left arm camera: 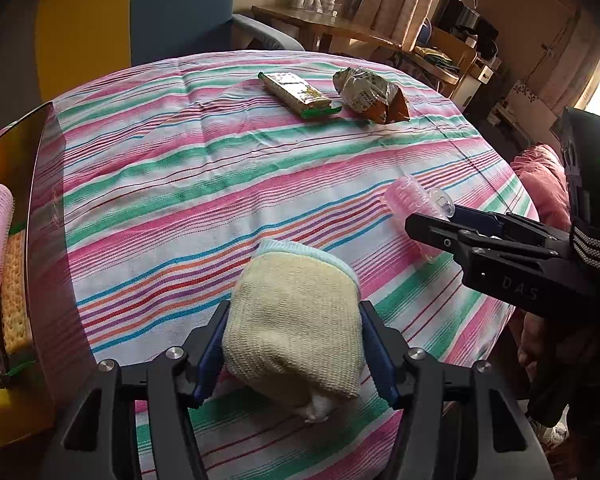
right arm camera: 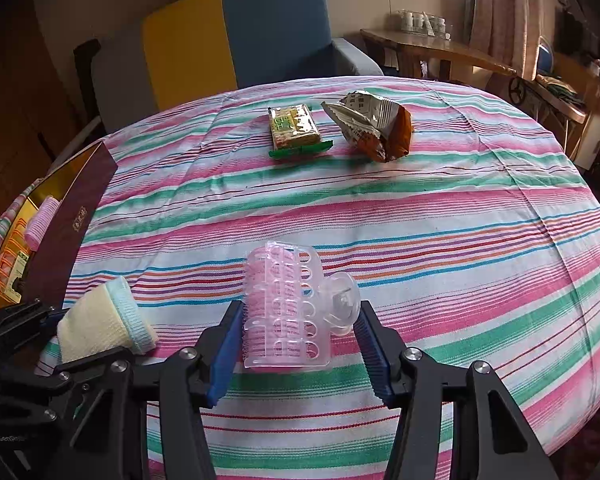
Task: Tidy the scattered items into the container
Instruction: 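Lift the sock in the left tool while the right tool closes on the pink roller, then carry the sock and roller over the gold tray and open both tools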
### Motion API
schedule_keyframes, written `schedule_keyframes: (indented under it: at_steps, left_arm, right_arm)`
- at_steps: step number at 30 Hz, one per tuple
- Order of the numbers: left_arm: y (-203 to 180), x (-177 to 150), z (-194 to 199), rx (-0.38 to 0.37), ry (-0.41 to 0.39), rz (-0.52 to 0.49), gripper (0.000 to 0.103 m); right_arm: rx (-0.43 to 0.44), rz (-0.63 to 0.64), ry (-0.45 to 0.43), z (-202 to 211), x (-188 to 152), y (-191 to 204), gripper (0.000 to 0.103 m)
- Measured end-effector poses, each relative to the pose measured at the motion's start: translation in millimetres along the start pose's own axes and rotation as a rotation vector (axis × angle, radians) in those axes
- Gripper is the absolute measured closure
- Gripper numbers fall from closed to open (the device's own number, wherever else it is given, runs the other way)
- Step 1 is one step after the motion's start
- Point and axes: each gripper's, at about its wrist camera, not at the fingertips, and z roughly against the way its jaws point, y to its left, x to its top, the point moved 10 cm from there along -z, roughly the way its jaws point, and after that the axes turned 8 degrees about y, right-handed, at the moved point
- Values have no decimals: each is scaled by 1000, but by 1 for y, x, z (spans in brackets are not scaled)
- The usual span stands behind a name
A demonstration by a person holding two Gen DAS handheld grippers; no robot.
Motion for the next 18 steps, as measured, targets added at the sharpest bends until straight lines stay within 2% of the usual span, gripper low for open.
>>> schedule_keyframes:
  at_steps: [10, 18]
  left_arm:
    - [6, 0, 36, 10, -81, 26, 41]
    - [59, -2, 89, 47, -200, 163, 41]
  right_arm:
    - [89, -10, -14, 18, -3, 36, 48]
    - [187, 110, -47, 33, 22, 114, 48]
